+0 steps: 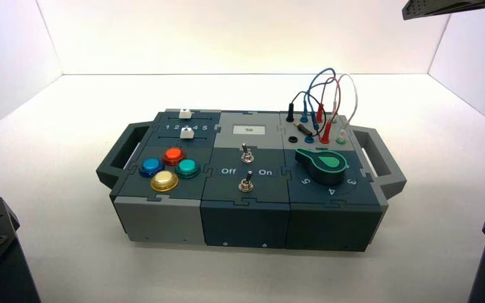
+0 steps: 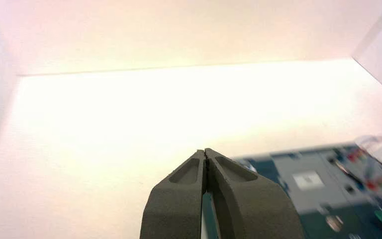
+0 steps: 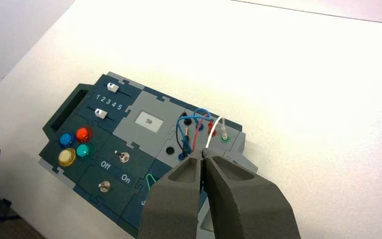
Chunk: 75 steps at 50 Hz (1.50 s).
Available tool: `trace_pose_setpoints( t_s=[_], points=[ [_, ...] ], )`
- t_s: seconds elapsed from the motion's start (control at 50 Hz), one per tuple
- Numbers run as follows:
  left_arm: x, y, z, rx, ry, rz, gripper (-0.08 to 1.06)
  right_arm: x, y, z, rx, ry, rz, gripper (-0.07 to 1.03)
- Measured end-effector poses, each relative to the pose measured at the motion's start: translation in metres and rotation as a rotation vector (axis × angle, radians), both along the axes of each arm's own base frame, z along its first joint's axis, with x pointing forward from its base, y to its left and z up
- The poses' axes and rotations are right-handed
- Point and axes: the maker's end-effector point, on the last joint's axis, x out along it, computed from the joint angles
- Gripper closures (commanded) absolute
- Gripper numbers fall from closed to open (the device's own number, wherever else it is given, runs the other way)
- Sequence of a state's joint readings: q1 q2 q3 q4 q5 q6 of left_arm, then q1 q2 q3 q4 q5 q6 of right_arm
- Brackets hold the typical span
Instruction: Push the yellow button with the left gripper.
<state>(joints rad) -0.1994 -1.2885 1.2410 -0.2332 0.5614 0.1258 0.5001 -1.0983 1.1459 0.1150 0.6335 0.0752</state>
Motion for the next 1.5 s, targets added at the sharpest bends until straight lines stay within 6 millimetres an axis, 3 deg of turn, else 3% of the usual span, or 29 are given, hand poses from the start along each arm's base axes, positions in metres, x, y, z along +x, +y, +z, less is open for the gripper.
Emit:
trace_pose_setpoints(
  t_s=[0.32, 0.58, 0.78, 1.04, 1.34, 1.5],
  points=[
    [-0.008, -0.051, -0.027, 0.063, 0.206, -0.263, 1.00, 0.000, 0.000, 0.000, 0.001, 0.001, 0.000, 0.98],
    [-0.022, -0.080, -0.030, 0.074, 0.407, -0.380, 1.00, 0.000, 0.000, 0.000, 0.001, 0.001, -0.002, 0.99],
    [-0.036, -0.086, -0.020, 0.013, 0.542, -0.370, 1.00, 0.000, 0.000, 0.000, 0.000, -0.001, -0.001, 0.99],
    [-0.055, -0.085, -0.024, -0.034, 0.688, -0.339, 1.00, 0.000, -0.001, 0.000, -0.001, 0.000, -0.003, 0.99],
    [-0.057, -0.083, -0.058, -0.003, 0.757, -0.313, 1.00, 0.000, -0.001, 0.000, 0.000, -0.001, -0.003, 0.99],
    [-0.054, -0.086, -0.063, -0.007, 0.739, -0.313, 1.00, 0.000, -0.001, 0.000, 0.001, -0.001, -0.004, 0.99]
  ],
)
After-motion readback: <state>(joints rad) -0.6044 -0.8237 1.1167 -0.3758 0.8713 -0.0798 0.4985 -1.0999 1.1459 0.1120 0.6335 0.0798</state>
